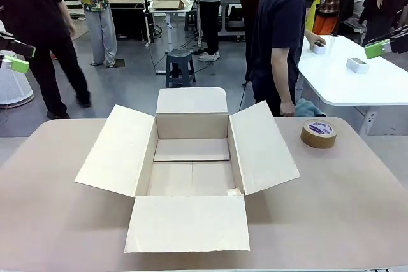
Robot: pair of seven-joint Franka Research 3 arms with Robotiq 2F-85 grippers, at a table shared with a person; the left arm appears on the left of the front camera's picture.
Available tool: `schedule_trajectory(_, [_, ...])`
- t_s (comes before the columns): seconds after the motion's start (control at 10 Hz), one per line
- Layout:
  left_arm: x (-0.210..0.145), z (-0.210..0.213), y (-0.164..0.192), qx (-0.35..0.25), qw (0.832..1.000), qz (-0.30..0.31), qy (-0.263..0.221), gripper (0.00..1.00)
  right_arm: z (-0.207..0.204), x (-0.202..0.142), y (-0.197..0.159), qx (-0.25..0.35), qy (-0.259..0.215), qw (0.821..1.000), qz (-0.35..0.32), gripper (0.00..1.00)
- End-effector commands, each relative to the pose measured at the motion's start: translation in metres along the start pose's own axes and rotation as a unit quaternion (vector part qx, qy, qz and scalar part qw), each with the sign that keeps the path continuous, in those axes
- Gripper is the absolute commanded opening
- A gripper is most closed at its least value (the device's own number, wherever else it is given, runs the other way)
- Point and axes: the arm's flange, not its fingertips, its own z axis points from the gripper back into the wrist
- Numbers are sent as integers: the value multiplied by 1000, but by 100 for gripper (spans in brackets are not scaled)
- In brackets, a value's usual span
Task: Wrap the clocks to prevent damage.
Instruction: Open the side flaps of the Package Box.
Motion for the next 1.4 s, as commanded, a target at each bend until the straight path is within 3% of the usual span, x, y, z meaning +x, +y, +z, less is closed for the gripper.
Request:
schedule_trajectory(0.0, [5, 4, -4, -6, 999, -25, 20, 100, -3, -5, 5, -14, -2, 1000, 12, 100])
schedule_trajectory(0.2, [2, 13, -3, -17, 998, -41, 50, 100, 0, -11, 11, -17, 16, 999, 33, 100])
schedule_trajectory(0.3, [5, 4, -5, -8, 1000, -11, 17, 100, 5, -1, 4, -19, 6, 1000, 7, 100])
schedule_trajectory(1.0, [5, 4, -5, -8, 1000, -11, 17, 100, 5, -1, 4, -19, 6, 1000, 7, 100])
schedule_trajectory(1.1, [5, 5, -5, -10, 1000, -11, 24, 41, 6, -2, 6, -24, 9, 1000, 1, 40])
schedule_trajectory(1.2, [1, 9, -3, -14, 1000, -14, 23, 41, 5, -3, 8, -30, 18, 999, 2, 40])
schedule_trajectory(1.3, [0, 8, -4, -17, 999, -16, 21, 0, 5, -3, 9, -23, 20, 1000, 4, 40])
